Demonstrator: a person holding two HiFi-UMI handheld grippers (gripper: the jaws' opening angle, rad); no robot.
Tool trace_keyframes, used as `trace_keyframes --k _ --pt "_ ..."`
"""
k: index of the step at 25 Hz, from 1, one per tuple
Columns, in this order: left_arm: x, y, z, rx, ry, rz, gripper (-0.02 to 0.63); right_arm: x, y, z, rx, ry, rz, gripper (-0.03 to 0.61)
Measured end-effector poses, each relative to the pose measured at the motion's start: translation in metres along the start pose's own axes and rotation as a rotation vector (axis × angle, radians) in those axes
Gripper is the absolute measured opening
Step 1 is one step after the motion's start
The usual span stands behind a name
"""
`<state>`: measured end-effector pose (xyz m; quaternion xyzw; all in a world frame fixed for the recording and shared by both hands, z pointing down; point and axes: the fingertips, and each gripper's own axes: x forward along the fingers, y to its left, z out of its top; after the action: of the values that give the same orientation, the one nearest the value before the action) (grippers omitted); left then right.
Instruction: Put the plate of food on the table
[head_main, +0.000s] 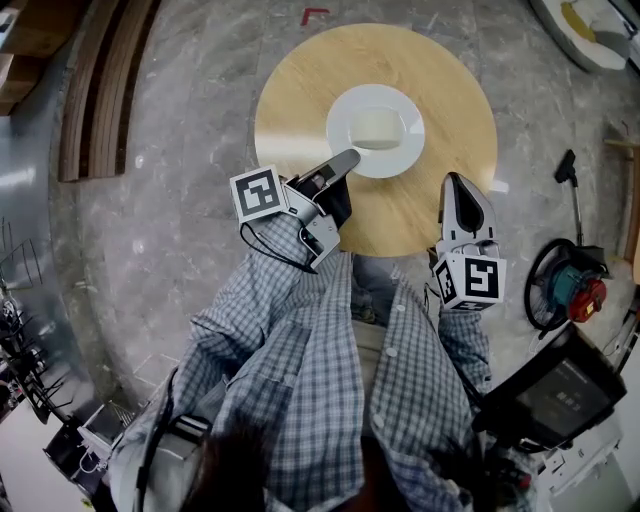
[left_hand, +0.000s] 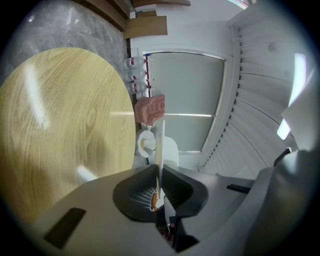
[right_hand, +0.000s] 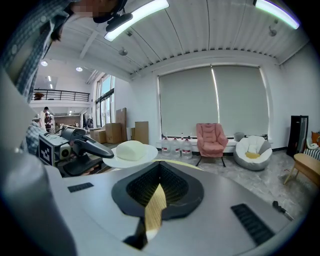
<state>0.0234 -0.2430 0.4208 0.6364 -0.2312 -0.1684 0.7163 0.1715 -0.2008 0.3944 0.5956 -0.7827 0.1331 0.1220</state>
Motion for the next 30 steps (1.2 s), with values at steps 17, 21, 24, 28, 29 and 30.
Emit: trace_keyframes --k 17,21,24,28,29,30 --pt "0.009 0.021 -0.001 -0.008 -0.011 0.017 0.026 0.007 -0.004 -0.014 -0.008 0.064 0.047 0.006" --pt "0.036 0.035 -0.005 0.005 -0.002 0.021 0.026 0.011 -0.026 -0.029 -0.003 0.079 0.053 0.006" --pt "0.049 0.043 -0.007 0.010 0.000 0.021 0.026 0.013 -0.038 -0.035 0.000 0.089 0.056 0.006" --pt "0.055 0.047 -0.007 0.025 0.002 0.019 0.026 0.016 -0.043 -0.033 0.003 0.089 0.062 0.006" --pt "0.054 0.049 -0.007 0.029 0.002 0.023 0.026 0.017 -0.042 -0.033 0.002 0.089 0.065 0.006" --pt "0.052 0.052 -0.006 0.033 0.003 0.031 0.026 0.018 -0.040 -0.032 0.001 0.089 0.069 0.006"
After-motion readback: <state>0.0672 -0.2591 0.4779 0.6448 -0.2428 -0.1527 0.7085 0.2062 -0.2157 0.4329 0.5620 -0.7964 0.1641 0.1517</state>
